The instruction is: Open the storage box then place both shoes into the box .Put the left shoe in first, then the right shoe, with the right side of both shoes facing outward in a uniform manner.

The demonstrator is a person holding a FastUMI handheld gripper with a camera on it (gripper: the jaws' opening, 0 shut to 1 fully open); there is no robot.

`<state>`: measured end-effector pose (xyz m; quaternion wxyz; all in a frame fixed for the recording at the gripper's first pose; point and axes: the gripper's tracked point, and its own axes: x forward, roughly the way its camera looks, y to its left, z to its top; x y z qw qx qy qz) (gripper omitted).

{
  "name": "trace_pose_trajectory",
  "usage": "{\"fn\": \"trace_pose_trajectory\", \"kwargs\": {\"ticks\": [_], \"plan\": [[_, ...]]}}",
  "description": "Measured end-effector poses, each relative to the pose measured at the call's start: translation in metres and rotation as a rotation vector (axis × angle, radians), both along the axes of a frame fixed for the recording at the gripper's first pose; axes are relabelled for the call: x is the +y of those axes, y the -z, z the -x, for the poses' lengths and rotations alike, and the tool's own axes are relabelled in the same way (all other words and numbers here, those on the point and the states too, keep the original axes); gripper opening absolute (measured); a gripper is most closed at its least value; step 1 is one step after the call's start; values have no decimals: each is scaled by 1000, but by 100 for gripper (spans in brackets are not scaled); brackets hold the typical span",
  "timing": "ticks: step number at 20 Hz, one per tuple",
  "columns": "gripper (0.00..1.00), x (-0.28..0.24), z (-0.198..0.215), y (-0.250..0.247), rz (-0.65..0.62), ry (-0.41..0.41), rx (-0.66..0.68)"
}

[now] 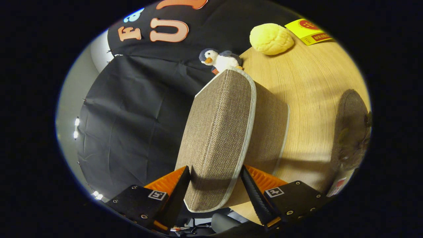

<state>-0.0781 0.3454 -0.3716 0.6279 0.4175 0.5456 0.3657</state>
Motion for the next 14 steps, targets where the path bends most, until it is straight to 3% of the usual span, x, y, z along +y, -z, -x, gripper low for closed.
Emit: {"fn": "trace_pose_trajectory", "kwargs": {"ticks": [5, 10, 14], "plan": [[76, -4, -3, -7, -35, 20, 45], [67, -17, -19, -47, -98, 84, 38], [47, -21, -31, -76, -115, 129, -10]]}}
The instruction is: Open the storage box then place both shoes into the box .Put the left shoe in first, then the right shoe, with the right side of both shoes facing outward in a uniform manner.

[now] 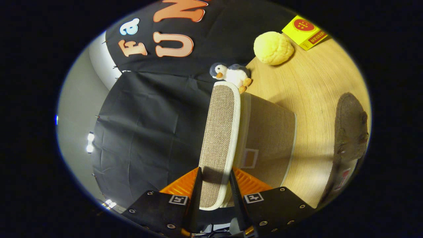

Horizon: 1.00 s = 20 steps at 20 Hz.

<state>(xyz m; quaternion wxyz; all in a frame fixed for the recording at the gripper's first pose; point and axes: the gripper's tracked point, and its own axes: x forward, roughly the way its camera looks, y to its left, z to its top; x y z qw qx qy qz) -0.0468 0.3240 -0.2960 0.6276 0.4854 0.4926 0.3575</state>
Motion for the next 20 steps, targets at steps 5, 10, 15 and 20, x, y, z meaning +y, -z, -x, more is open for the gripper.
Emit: {"fn": "trace_pose_trajectory", "kwargs": {"ticks": [5, 10, 15, 20], "plan": [[32, 16, -11, -38, -28, 29, -83], [32, 46, -25, -76, -38, 18, -167], [32, 84, -36, -110, -46, -5, -222], [32, 128, -46, -136, -32, -22, -267]]}}
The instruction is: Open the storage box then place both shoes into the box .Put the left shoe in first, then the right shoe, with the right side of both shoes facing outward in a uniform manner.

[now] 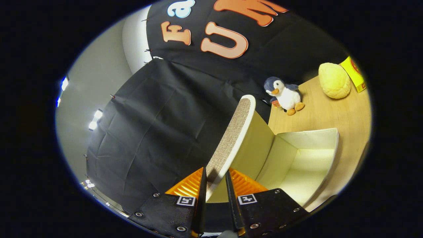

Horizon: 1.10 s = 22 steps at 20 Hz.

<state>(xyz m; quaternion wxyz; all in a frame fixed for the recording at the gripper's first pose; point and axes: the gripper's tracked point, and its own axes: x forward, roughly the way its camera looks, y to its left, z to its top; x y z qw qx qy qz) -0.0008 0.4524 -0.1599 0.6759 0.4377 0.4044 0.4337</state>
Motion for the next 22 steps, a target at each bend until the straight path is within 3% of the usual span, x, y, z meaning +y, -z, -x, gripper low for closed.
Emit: {"fn": "trace_pose_trajectory", "kwargs": {"ticks": [8, 10, 13, 14, 17, 22], "plan": [[33, 73, 6, -4, 59, -46, 13], [45, 80, 6, -5, 61, -47, 27], [82, 81, 4, -6, 70, -39, 17], [87, 78, 2, -3, 83, -32, 6], [95, 62, -4, 2, 130, -12, -29], [96, -11, -3, 40, 292, 46, -104]]}}
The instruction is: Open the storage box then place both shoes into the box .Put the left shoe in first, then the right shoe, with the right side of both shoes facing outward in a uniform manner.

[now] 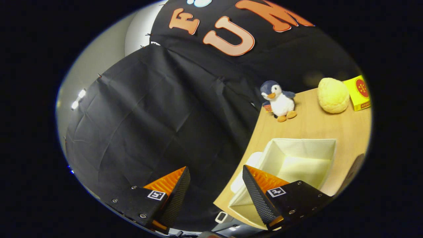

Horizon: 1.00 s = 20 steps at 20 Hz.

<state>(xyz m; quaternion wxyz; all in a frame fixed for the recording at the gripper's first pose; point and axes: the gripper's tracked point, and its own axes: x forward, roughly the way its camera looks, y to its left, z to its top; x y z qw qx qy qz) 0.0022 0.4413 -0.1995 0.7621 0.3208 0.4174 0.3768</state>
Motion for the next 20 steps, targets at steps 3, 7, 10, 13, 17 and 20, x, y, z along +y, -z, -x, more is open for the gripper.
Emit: {"fn": "trace_pose_trajectory", "kwargs": {"ticks": [3, 7, 10, 13, 17, 20], "plan": [[96, -42, -5, 19, 78, 43, -32], [97, -99, -8, 51, 192, 105, -48], [97, -143, 1, 80, 297, 135, -47], [97, -181, 10, 108, 399, 160, -50], [97, -227, 27, 153, 506, 199, -10], [97, -261, 49, 184, 582, 211, 45]]}}
